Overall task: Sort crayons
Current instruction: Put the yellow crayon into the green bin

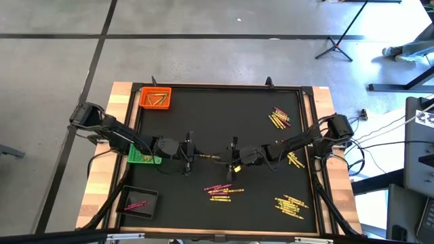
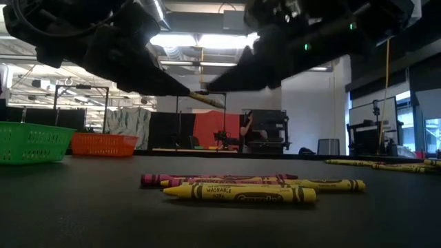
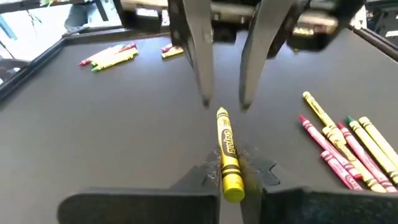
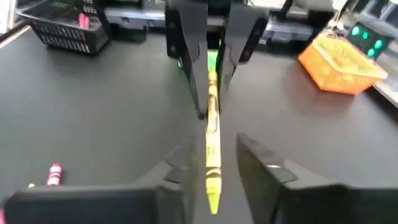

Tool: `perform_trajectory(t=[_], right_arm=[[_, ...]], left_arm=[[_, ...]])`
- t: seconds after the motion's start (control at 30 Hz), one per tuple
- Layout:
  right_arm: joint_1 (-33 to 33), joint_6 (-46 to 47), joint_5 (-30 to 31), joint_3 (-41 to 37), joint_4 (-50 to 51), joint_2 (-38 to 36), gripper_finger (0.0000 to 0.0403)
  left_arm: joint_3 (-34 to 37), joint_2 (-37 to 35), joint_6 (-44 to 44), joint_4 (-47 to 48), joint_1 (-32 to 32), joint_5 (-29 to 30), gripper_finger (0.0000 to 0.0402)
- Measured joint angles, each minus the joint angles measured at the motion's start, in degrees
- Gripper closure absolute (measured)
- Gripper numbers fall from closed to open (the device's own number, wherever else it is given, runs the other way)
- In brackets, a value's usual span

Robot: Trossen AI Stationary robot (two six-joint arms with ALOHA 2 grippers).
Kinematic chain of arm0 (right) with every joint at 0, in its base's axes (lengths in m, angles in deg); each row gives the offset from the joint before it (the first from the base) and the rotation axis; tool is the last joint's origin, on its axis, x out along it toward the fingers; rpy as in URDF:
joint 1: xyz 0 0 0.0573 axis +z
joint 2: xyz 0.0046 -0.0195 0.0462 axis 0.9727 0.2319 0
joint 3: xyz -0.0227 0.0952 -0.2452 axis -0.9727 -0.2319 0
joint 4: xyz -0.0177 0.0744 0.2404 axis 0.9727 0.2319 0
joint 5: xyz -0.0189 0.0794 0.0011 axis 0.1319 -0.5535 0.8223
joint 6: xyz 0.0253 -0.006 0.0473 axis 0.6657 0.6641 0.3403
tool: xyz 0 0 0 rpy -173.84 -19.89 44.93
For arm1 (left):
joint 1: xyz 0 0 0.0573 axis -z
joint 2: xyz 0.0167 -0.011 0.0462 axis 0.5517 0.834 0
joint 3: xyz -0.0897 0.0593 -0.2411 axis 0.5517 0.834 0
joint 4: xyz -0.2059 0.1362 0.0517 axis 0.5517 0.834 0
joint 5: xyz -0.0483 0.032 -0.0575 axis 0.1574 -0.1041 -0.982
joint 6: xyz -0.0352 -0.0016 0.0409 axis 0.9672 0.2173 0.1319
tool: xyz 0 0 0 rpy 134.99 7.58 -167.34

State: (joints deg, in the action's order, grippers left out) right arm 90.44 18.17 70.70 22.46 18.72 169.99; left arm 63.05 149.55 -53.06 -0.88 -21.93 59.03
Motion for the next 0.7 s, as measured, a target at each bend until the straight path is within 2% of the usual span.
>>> perform_trajectory(t=[0.2, 0.3, 0.43, 0.6, 0.7], right_arm=[[-0.21, -2.50, 0.20, -2.86, 6.58, -5.46, 0.0234], [-1.39, -3.41, -0.24, -6.58, 4.66, -7.82, 0.0225], [-4.10, -3.32, -1.36, -12.78, -1.44, -7.97, 0.0224], [-8.07, -2.05, -1.60, -18.50, -8.96, -7.66, 0.0224], [-10.03, -2.06, -1.59, -19.62, -11.93, -7.68, 0.0224]], left_arm=[[-0.03, -7.62, 1.47, 12.72, -1.69, 7.71, 0.0393], [-0.03, -12.25, 2.36, 20.78, -3.64, 13.03, 0.0392], [-0.03, -17.04, 2.84, 28.03, -7.64, 24.34, 0.0392], [-0.03, -19.28, 4.12, 34.03, -15.13, 34.58, 0.0392], [-0.03, -19.41, 4.82, 37.02, -21.14, 37.16, 0.0392]])
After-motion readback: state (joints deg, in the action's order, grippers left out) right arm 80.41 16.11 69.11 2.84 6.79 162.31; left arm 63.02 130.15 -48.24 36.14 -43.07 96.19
